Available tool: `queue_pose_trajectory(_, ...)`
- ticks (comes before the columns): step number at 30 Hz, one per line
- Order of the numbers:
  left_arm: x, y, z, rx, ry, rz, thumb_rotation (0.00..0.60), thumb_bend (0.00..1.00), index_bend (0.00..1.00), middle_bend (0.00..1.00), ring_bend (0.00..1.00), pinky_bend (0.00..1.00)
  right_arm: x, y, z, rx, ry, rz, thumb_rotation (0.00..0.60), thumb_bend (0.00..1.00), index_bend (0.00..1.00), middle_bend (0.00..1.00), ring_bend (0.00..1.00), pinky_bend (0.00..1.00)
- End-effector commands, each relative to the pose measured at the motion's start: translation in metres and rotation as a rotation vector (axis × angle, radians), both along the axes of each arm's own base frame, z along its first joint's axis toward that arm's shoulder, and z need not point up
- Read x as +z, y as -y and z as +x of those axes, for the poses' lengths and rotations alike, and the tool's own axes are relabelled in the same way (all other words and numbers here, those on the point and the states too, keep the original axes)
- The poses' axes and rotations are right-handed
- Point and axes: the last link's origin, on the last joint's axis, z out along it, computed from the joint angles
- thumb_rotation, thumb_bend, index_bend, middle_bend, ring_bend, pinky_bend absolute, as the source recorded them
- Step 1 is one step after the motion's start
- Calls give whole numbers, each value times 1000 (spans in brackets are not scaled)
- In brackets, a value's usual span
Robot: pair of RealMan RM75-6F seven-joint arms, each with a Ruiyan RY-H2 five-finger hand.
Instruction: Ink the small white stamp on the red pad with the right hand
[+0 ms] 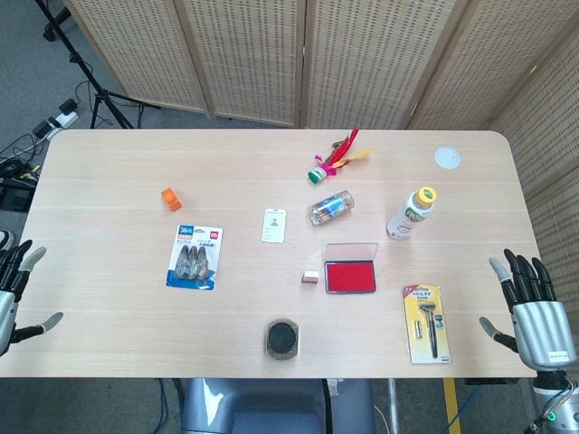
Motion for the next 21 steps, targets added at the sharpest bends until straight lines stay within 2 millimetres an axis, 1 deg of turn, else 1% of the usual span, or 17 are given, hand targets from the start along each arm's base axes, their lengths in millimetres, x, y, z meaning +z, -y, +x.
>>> queue_pose_trajectory(1, 0, 0, 0, -1, 0, 0, 600, 0, 0, 0, 0, 0, 0, 0, 0, 0, -1, 0, 600, 0, 0, 0, 0, 0)
queue_pose_trajectory(12, 1, 1, 1, -4, 7, 6, 600, 0, 0, 0, 0, 0, -1, 2, -1, -13, 6, 23, 600, 0, 0, 1, 0, 0)
queue_pose_trajectory(13, 2, 1, 2, -6, 11, 11, 600, 0, 0, 0, 0, 0, -1, 3, -1, -16, 18, 34, 600, 0, 0, 17, 2, 0)
queue_pose_trajectory(14, 3, 0, 2, -7, 13, 15, 600, 0, 0, 0, 0, 0, 0, 5, -1, -20, 21, 42, 600, 0, 0, 75, 36, 1)
queue_pose_trajectory(15, 4, 0, 2, -7, 15, 18, 600, 0, 0, 0, 0, 0, 1, 8, -1, -20, 22, 49, 600, 0, 0, 167, 116, 36)
queue_pose_trajectory(16, 5, 0, 2, -6, 17, 19, 600, 0, 0, 0, 0, 0, 3, 11, 0, -16, 19, 49, 600, 0, 0, 246, 193, 91)
queue_pose_trajectory(17, 5, 0, 1, -4, 16, 20, 600, 0, 0, 0, 0, 0, 5, 17, 2, -6, 9, 47, 600, 0, 0, 360, 333, 222)
queue_pose_trajectory(18, 5, 0, 1, -2, 15, 19, 600, 0, 0, 0, 0, 0, 7, 22, 3, 8, -5, 44, 600, 0, 0, 467, 466, 397)
queue_pose_trajectory(19, 5, -1, 1, 0, 15, 18, 600, 0, 0, 0, 0, 0, 9, 28, 6, 30, -21, 43, 600, 0, 0, 536, 548, 512)
queue_pose_trajectory(20, 4, -1, 1, 3, 14, 17, 600, 0, 0, 0, 0, 0, 10, 35, 10, 61, -38, 49, 600, 0, 0, 632, 656, 664)
queue_pose_trajectory(21, 4, -2, 1, 4, 13, 16, 600, 0, 0, 0, 0, 0, 11, 40, 13, 78, -43, 60, 600, 0, 0, 710, 745, 784)
